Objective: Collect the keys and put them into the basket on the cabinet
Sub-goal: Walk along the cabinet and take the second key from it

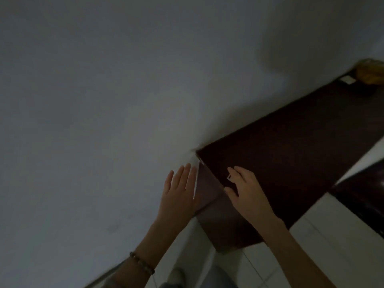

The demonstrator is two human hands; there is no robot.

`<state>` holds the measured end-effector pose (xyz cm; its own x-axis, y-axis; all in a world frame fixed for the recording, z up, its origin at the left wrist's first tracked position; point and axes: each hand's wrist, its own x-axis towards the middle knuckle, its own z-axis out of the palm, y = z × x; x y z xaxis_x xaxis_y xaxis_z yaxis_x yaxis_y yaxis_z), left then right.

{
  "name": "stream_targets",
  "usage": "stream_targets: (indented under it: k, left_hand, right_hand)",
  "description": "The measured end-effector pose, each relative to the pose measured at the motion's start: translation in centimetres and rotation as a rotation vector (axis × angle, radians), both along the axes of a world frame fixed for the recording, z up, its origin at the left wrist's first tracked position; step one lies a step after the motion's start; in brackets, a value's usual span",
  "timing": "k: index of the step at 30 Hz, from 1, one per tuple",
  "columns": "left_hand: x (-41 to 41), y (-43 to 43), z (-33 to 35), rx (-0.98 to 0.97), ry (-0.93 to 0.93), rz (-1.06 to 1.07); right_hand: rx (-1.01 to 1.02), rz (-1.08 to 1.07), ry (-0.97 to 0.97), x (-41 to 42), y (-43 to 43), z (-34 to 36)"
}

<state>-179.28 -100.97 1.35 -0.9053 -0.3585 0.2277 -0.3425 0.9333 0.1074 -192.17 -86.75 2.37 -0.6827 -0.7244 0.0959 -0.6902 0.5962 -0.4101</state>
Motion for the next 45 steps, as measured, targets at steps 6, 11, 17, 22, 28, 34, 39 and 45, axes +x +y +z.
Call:
stream_targets:
  k: [6,11,17,22,28,34,39,45]
  left_hand:
    - [-3.1,-0.1,-1.8,0.004,-0.008,-0.246]
    - [-5.1,0.2,-3.7,-0.043,-0.114,-0.35]
    - [-6.5,0.0,-6.1,-0.032,-0.235,-0.397]
    - [-6.6,-0.2,-6.7,-0.024,-0.247,-0.403]
    - [-6.5,-0.1,-6.6,-0.016,-0.257,-0.4]
    - [-5.9,0.2,-6.0,0.004,-0.26,-0.378]
    - [-4.6,0.8,-3.7,0.092,-0.147,-0.405]
    - [-4.1,2.1,-1.4,0.133,-0.02,-0.446]
  right_hand:
    - [-0.029,-0.187,-0.025,-0.5,1.2,-1.5]
    - [-0.018,-0.236,-0.052,-2.2,0.3,-2.5]
    - [0.045,-0.174,-0.063,-3.7,-0.9,-3.7]
    - [0.112,-0.121,-0.046,-4.4,-1.5,-4.0]
    - [0.039,-0.137,-0.086,-4.7,-1.9,-4.0]
    - [0.004,-0.138,-0.153,-4.6,-1.3,-3.2]
    - [-0.173,-0.253,-0.24,-3.6,0.3,-0.8]
    - [-0.381,-0.313,-0.193,-1.0,3.3,2.2]
